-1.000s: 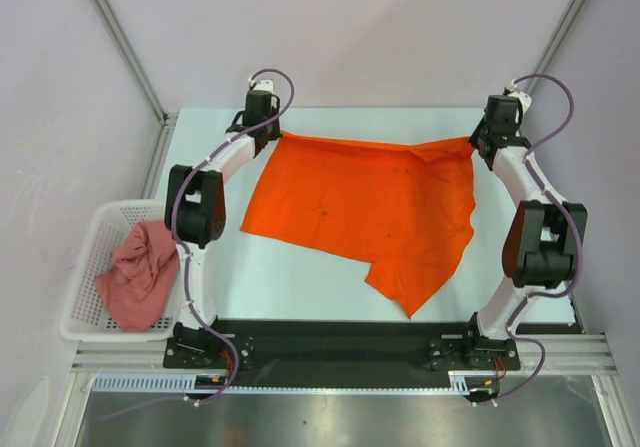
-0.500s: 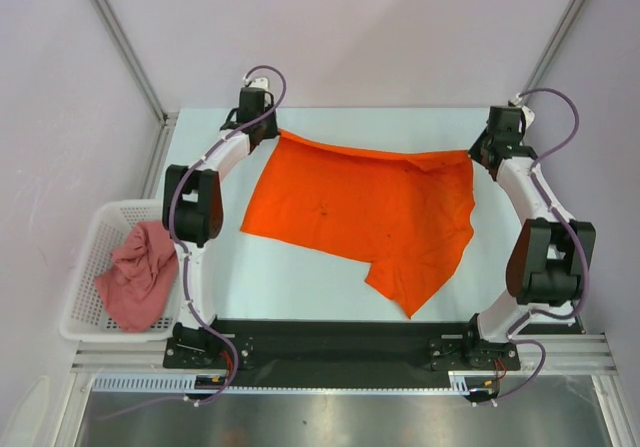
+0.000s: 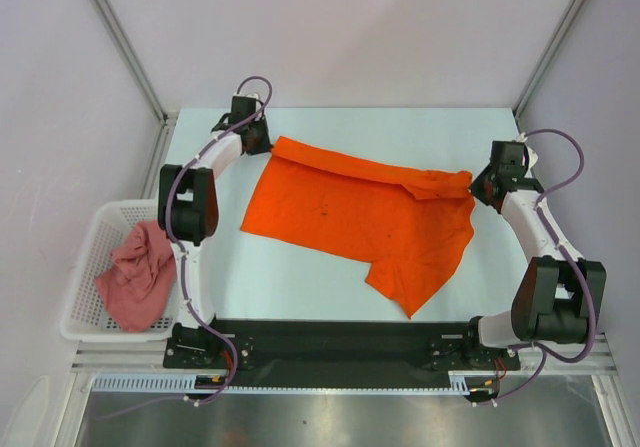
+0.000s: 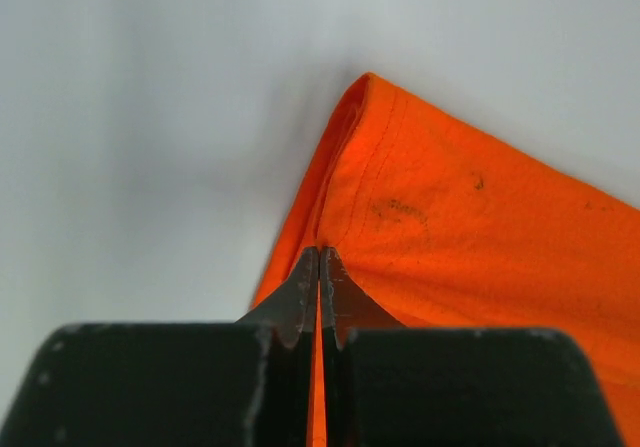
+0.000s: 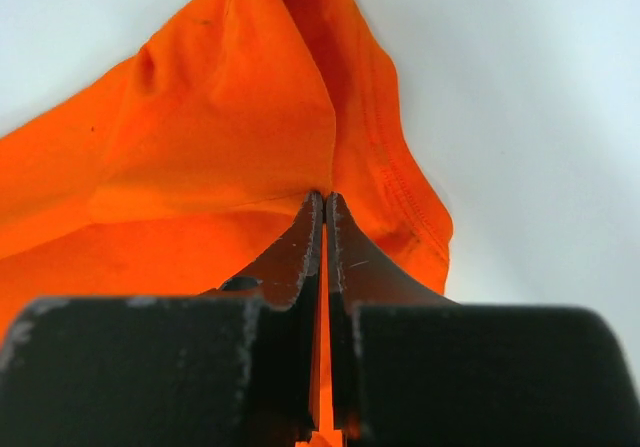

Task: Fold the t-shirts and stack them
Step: Fold the tshirt

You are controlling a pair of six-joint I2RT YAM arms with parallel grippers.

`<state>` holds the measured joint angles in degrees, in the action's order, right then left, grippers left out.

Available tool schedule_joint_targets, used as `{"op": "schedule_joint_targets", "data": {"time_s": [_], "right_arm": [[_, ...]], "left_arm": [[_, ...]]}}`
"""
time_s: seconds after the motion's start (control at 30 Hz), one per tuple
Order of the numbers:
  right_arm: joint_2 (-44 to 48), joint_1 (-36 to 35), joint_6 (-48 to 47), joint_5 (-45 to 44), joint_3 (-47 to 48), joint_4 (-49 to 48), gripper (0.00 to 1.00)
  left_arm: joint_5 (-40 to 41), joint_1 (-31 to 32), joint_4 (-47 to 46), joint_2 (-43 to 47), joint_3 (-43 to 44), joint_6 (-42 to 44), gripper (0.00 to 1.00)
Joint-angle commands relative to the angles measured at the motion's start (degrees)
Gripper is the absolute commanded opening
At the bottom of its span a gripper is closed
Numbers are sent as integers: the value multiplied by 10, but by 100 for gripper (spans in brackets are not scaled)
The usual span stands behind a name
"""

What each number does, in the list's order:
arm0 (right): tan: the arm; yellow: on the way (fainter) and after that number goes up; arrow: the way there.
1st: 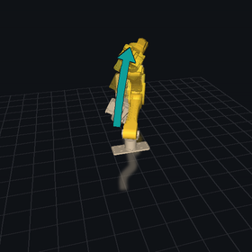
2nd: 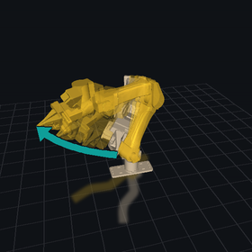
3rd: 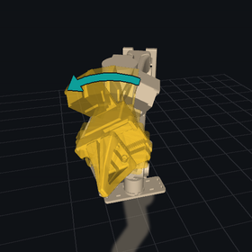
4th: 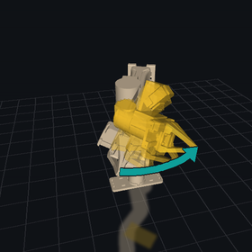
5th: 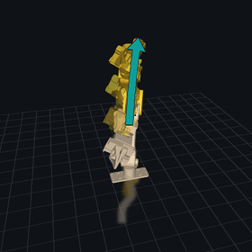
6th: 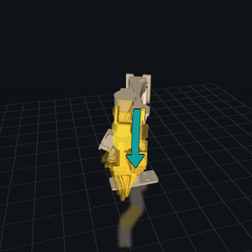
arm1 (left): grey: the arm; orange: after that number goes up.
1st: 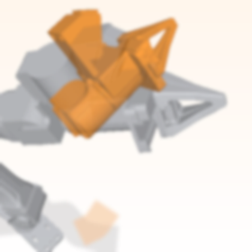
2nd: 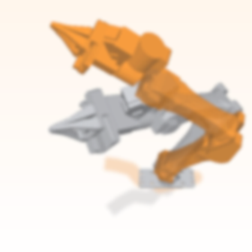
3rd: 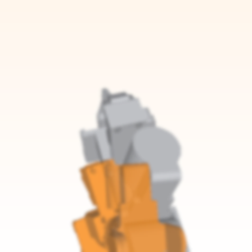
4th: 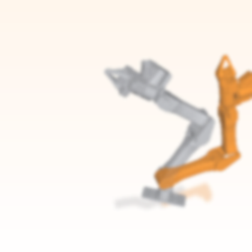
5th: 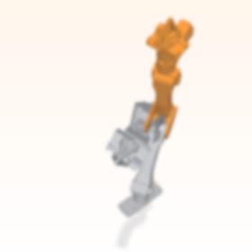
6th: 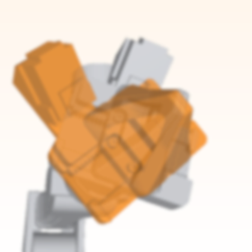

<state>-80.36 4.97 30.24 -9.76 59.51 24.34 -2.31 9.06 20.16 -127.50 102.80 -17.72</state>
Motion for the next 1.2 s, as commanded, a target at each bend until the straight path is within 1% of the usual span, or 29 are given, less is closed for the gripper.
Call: {"op": "schedule_joint_targets", "data": {"time_s": [0.0, 0.27, 0.47, 0.77, 1.0, 1.1, 1.17], "right_arm": [[-3, 8, -7, 3, -1, -6, 0], [-34, 12, -9, 3, -1, 1, 0], [-39, 12, -8, 4, -15, -6, 0], [-70, 20, -14, 2, 3, -10, 0], [-73, 29, -18, -3, 3, -3, 0], [-71, 34, -21, -7, 3, 12, 0], [-68, 34, -15, -11, 2, 44, 0]], "left_arm": [[-16, -11, 28, -9, 33, -11, 0], [-43, -11, 38, -21, 35, -13, 0], [-44, -12, 46, -34, 39, -8, 0], [-47, -12, 49, -37, 30, -10, 0], [-39, -12, 51, -38, 22, -4, 0], [-42, -12, 54, -41, 22, -2, 0], [-34, -12, 65, -38, 23, -1, 3]]}}
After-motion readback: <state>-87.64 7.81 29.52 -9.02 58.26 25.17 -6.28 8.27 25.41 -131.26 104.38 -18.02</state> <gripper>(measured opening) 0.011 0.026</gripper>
